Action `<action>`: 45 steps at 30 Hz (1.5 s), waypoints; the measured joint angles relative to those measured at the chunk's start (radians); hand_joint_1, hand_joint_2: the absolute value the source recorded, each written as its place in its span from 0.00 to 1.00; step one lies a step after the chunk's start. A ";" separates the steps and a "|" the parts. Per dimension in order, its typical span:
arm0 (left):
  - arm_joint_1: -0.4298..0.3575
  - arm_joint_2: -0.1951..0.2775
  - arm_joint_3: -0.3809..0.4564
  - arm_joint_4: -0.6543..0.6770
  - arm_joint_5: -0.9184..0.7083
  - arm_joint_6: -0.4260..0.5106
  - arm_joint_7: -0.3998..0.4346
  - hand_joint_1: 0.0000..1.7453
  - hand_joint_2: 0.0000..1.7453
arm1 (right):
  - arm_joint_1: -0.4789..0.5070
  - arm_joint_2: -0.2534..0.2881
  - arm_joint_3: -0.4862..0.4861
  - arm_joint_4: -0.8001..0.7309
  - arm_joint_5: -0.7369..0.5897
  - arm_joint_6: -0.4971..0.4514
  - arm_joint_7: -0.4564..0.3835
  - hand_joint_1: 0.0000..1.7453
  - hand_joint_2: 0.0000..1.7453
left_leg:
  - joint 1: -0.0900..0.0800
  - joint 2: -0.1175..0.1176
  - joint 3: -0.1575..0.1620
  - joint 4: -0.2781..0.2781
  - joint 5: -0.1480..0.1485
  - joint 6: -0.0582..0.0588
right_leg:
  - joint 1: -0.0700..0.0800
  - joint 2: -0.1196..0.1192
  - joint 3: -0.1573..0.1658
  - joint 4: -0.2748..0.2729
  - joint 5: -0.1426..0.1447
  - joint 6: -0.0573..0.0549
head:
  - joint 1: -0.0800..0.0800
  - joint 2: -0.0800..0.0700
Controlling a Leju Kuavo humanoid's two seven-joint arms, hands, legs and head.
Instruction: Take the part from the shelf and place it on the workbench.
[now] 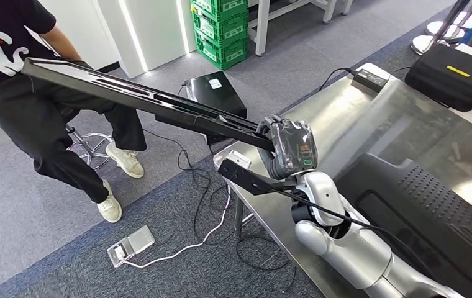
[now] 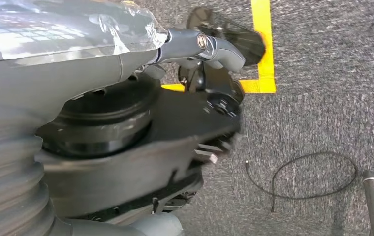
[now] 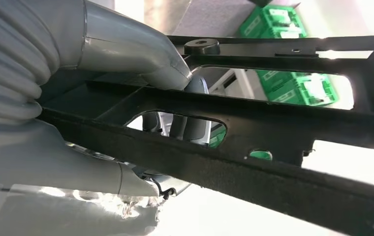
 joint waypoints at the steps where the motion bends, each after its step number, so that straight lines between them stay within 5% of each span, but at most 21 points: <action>1: 0.000 0.000 0.000 0.000 0.000 0.000 0.000 0.00 1.00 | 0.000 0.000 0.000 0.000 0.000 0.000 0.001 1.00 1.00 | -0.001 -0.008 0.013 -0.037 0.011 0.003 | 0.000 0.005 -0.003 0.002 -0.001 0.004 | 0.000 0.000; 4: 0.000 0.000 0.000 0.000 0.000 0.000 0.000 0.00 1.00 | 0.001 0.000 0.000 0.000 0.001 0.000 0.002 1.00 1.00 | -0.003 -0.004 0.021 -0.061 0.014 0.015 | -0.006 0.014 -0.008 0.004 -0.002 0.019 | 0.002 0.000; 6: -0.001 0.000 0.000 0.000 0.000 -0.002 0.000 0.00 1.00 | 0.001 -0.001 -0.002 0.000 0.002 0.000 0.004 1.00 1.00 | 0.000 0.006 0.026 -0.072 0.020 0.027 | -0.006 -0.003 -0.024 0.041 -0.027 0.028 | 0.007 0.000; 9: -0.001 0.000 0.000 0.000 -0.001 -0.005 0.000 0.00 1.00 | 0.005 -0.001 -0.004 0.000 0.005 -0.001 0.005 1.00 1.00 | -0.001 0.021 0.028 -0.076 0.021 0.035 | -0.011 -0.032 -0.109 0.219 -0.113 0.039 | 0.026 0.000; 11: -0.001 0.000 0.000 0.000 -0.001 -0.005 0.000 0.00 1.00 | 0.009 -0.001 -0.004 0.000 0.007 -0.001 0.006 1.00 1.00 | -0.002 0.030 0.029 -0.075 0.020 0.035 | -0.018 -0.037 -0.141 0.280 -0.121 0.044 | 0.033 0.000; 14: -0.001 0.000 0.000 0.000 -0.001 -0.005 0.000 0.00 1.00 | 0.011 -0.003 -0.005 0.000 0.008 -0.001 0.007 1.00 1.00 | 0.000 0.041 0.033 -0.072 0.014 0.026 | -0.021 -0.057 -0.063 0.120 -0.032 0.046 | 0.046 0.000; 16: -0.002 0.000 0.000 0.000 -0.001 -0.004 0.000 0.00 1.00 | 0.011 -0.003 -0.005 -0.001 0.011 -0.002 0.007 1.00 1.00 | -0.002 0.047 0.034 -0.068 0.009 0.016 | -0.016 -0.069 -0.015 0.020 -0.001 0.040 | 0.054 0.000; 21: -0.003 0.000 0.000 0.000 -0.004 -0.003 -0.001 0.00 1.00 | 0.009 -0.006 -0.008 -0.007 0.024 -0.002 0.010 1.00 1.00 | 0.001 0.049 0.032 -0.042 -0.017 -0.010 | -0.010 -0.051 -0.005 -0.004 0.002 0.010 | 0.046 0.000; 24: -0.003 0.000 0.000 0.000 -0.008 -0.002 -0.002 0.00 1.00 | 0.006 -0.006 -0.008 -0.012 0.034 -0.002 0.013 1.00 1.00 | 0.003 0.029 -0.043 0.130 -0.107 -0.015 | -0.009 -0.040 -0.002 -0.007 0.003 -0.003 | 0.026 0.000; 26: -0.002 0.000 0.000 0.000 -0.008 0.000 -0.003 0.00 1.00 | 0.006 -0.006 -0.009 -0.013 0.041 -0.002 0.018 1.00 1.00 | 0.003 0.026 -0.089 0.220 -0.131 -0.016 | -0.005 -0.028 -0.001 -0.006 0.002 -0.004 | 0.016 0.000; 28: -0.002 0.000 0.000 0.000 -0.008 0.002 -0.005 0.00 1.00 | 0.005 -0.007 -0.013 -0.020 0.050 -0.003 0.024 1.00 1.00 | 0.002 0.023 -0.068 0.165 -0.080 -0.010 | -0.003 -0.013 0.001 -0.004 0.001 -0.004 | 0.010 0.000; 31: -0.002 0.001 0.000 0.000 -0.009 0.007 -0.005 0.00 1.00 | -0.001 -0.012 -0.024 -0.042 0.064 -0.001 0.035 1.00 1.00 | 0.002 -0.006 0.008 -0.019 0.006 0.003 | -0.001 0.007 -0.001 0.002 -0.001 0.002 | 0.002 0.000; 36: -0.003 0.002 0.000 0.000 -0.009 0.011 -0.006 0.00 1.00 | -0.012 -0.028 -0.045 -0.071 0.070 0.001 0.044 1.00 1.00 | -0.001 0.000 0.028 -0.073 0.019 0.022 | -0.007 0.010 -0.014 0.020 -0.013 0.027 | 0.006 0.000; 40: -0.002 0.002 0.000 0.000 -0.009 0.011 -0.006 0.00 1.00 | -0.017 -0.037 -0.049 -0.082 0.071 0.002 0.043 1.00 1.00 | -0.002 0.022 0.032 -0.083 0.024 0.033 | -0.013 -0.032 -0.115 0.232 -0.117 0.042 | 0.028 0.000; 41: -0.002 0.002 0.000 0.000 -0.009 0.011 -0.006 0.00 1.00 | -0.015 -0.038 -0.050 -0.082 0.071 0.002 0.044 1.00 1.00 | -0.003 0.027 0.032 -0.082 0.023 0.033 | -0.016 -0.035 -0.134 0.269 -0.124 0.045 | 0.032 0.000; 43: -0.002 0.002 0.000 0.000 -0.009 0.011 -0.006 0.00 1.00 | -0.014 -0.041 -0.051 -0.083 0.070 0.003 0.045 1.00 1.00 | -0.002 0.036 0.033 -0.079 0.020 0.030 | -0.022 -0.042 -0.115 0.227 -0.083 0.050 | 0.038 0.000; 45: -0.003 0.003 0.000 0.000 -0.009 0.011 -0.006 0.00 1.00 | -0.014 -0.044 -0.054 -0.085 0.071 0.003 0.045 1.00 1.00 | -0.001 0.043 0.032 -0.072 0.013 0.022 | -0.022 -0.062 -0.048 0.093 -0.023 0.051 | 0.048 0.000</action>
